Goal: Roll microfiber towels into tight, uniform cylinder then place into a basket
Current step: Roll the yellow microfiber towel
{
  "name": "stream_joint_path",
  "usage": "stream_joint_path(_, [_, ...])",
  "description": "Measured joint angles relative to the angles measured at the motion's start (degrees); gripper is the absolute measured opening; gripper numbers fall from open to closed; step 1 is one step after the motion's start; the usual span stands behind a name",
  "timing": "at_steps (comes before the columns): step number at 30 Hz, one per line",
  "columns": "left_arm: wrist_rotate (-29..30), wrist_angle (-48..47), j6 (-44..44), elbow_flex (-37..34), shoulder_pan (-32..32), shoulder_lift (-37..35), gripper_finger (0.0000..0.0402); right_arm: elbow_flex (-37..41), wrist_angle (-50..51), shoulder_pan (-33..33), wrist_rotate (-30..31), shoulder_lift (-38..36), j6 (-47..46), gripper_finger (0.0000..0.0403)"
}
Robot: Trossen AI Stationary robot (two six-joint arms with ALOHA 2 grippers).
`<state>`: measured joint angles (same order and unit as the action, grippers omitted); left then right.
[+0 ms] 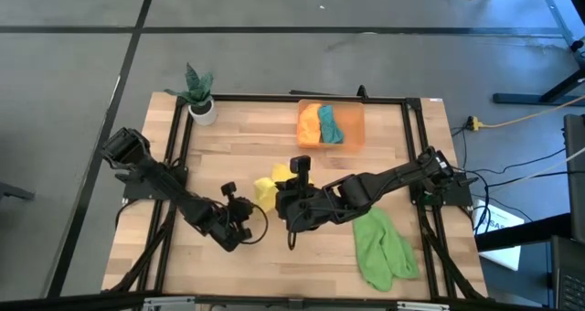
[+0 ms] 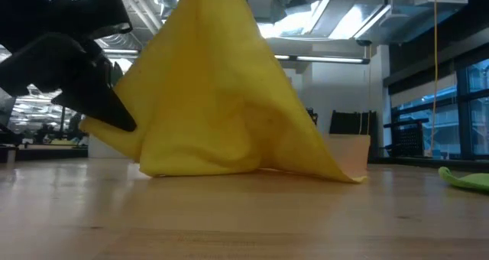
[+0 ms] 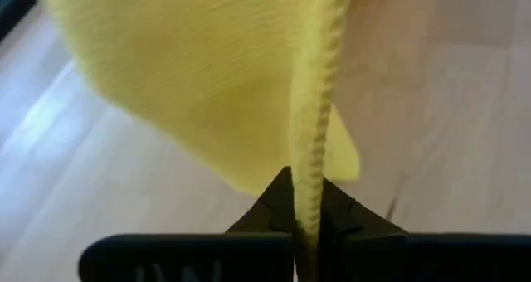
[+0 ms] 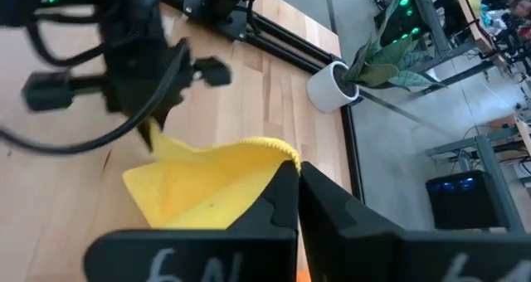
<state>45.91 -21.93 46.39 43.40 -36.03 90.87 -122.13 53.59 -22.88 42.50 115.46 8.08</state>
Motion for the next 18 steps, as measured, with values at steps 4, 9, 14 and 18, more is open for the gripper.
stream_joint_path(4, [0.02, -12.31, 1.51, 3.59, -0.15, -4.51, 0.0001, 0.0, 2.32, -0.47, 0.04, 0.0, -0.57, 0.0004])
stream_joint_path(9, [0.03, -27.61, 1.2, 11.43, 0.42, -10.08, 0.0001, -0.02, 5.21, -0.69, 0.56, 0.0, -2.14, 0.0004])
stream_joint_path(14, [1.8, -43.79, 1.07, 21.37, 0.39, -13.64, 0.0, -0.02, 9.07, -0.69, 2.03, -0.47, -4.47, 0.0005])
stream_joint_path(18, [2.57, -56.66, 1.05, 28.74, 1.31, -15.03, 0.0, -0.02, 11.64, -0.66, 2.99, -2.15, -6.44, 0.0005])
